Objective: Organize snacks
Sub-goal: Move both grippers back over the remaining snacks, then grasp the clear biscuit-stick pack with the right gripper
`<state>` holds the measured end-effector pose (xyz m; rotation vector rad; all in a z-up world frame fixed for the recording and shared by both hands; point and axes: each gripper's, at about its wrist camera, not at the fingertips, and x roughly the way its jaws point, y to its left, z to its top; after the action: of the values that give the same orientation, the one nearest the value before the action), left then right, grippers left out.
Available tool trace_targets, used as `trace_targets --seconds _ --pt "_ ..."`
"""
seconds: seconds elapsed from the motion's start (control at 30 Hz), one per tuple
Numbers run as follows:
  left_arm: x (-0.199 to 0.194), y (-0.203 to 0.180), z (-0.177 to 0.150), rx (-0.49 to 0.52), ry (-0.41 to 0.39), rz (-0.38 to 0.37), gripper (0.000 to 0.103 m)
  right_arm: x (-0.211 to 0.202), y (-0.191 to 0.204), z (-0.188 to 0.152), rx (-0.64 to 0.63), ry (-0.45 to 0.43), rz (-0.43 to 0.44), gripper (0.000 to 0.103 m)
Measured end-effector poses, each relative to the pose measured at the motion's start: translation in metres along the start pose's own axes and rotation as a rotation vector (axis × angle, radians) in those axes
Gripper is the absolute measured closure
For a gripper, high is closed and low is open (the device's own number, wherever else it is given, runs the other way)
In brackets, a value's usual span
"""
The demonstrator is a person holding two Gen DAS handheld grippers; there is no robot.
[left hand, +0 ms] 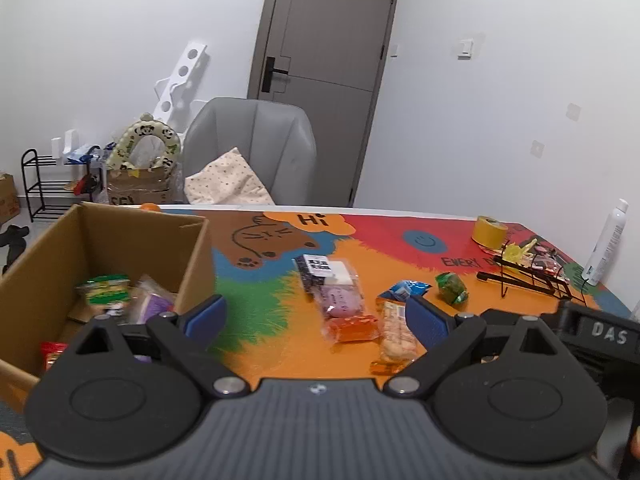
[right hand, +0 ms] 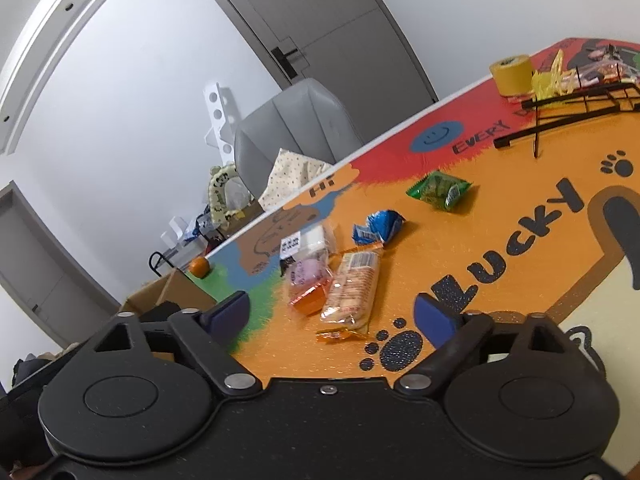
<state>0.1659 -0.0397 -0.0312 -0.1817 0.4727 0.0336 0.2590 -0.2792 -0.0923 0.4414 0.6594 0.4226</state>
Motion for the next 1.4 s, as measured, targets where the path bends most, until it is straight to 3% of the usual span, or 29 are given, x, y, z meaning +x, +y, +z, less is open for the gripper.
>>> trace_targets --seconds 0.13,0.3,0.33,0.57,0.87,1.4 --pt "0.011 -0.004 -0.002 0.007 0.004 -0.014 0.012 0.020 -0.003 -0.002 0.001 0.033 -0.006 0.028" --pt "0.028 -0.003 -0.005 -0.005 0.044 -0.035 0.041 0.043 0.000 -0.004 -0.024 0.073 -0.024 0.035" --pt "0.031 -0.003 -0.006 -0.009 0.054 -0.038 0.042 0.047 0.000 -0.004 -0.027 0.079 -0.026 0.035" --pt "0.048 -0.003 -0.008 -0.012 0.070 -0.046 0.044 0.073 0.008 0.000 -0.070 0.099 -0.060 0.039" --pt "0.067 -0.004 -0.007 -0.024 0.083 -0.045 0.045 0.091 0.000 -0.001 -0.086 0.126 -0.089 0.069" --pt "0.110 -0.034 -0.017 0.030 0.140 -0.047 0.042 0.060 -0.039 0.007 -0.038 0.087 -0.118 0.070"
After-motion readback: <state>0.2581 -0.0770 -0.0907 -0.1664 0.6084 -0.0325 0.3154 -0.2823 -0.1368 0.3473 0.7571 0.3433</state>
